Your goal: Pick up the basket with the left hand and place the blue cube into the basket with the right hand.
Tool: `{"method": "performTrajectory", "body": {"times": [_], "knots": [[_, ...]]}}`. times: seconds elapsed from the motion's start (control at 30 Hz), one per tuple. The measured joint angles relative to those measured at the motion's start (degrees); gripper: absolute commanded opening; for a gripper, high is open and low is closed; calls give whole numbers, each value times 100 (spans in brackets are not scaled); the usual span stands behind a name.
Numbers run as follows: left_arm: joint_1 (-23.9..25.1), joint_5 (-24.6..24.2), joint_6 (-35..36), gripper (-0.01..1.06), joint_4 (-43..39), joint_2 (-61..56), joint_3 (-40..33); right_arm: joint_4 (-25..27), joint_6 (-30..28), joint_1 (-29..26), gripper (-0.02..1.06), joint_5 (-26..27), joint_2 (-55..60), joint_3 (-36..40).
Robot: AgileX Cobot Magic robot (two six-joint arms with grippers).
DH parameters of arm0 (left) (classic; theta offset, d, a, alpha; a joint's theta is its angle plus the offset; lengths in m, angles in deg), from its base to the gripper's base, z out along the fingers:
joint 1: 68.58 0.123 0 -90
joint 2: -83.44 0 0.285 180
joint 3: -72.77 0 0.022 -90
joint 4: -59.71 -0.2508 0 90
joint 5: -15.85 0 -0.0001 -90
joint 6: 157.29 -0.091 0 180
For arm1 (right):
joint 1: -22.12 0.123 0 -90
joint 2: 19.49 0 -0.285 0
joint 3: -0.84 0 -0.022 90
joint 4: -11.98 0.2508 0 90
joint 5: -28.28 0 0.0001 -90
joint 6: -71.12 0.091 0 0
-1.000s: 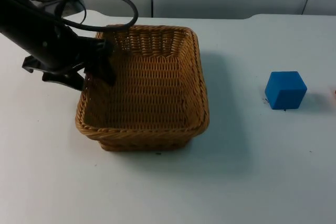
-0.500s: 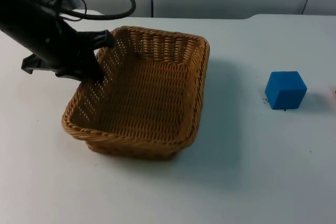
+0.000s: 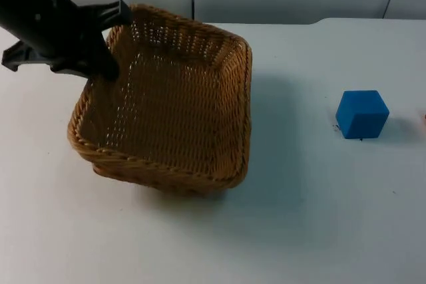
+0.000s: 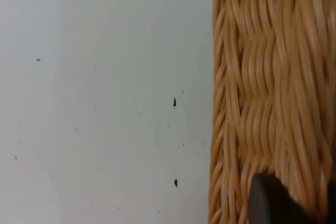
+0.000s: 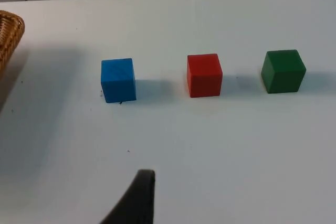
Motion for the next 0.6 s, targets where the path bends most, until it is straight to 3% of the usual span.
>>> {"method": "performTrajectory", "body": {"times": [0.27, 0.43, 0.6], "knots": [[0, -69, 147, 0, 0, -630, -771, 202, -49, 0, 103, 198, 150, -295], [0, -171, 156, 0, 61, -820, -905, 376, -214, 0, 103, 329, 1114, -813], [0, -237, 35, 0, 390, -967, -905, 691, -450, 0, 102, 794, 2454, -1416]]}}
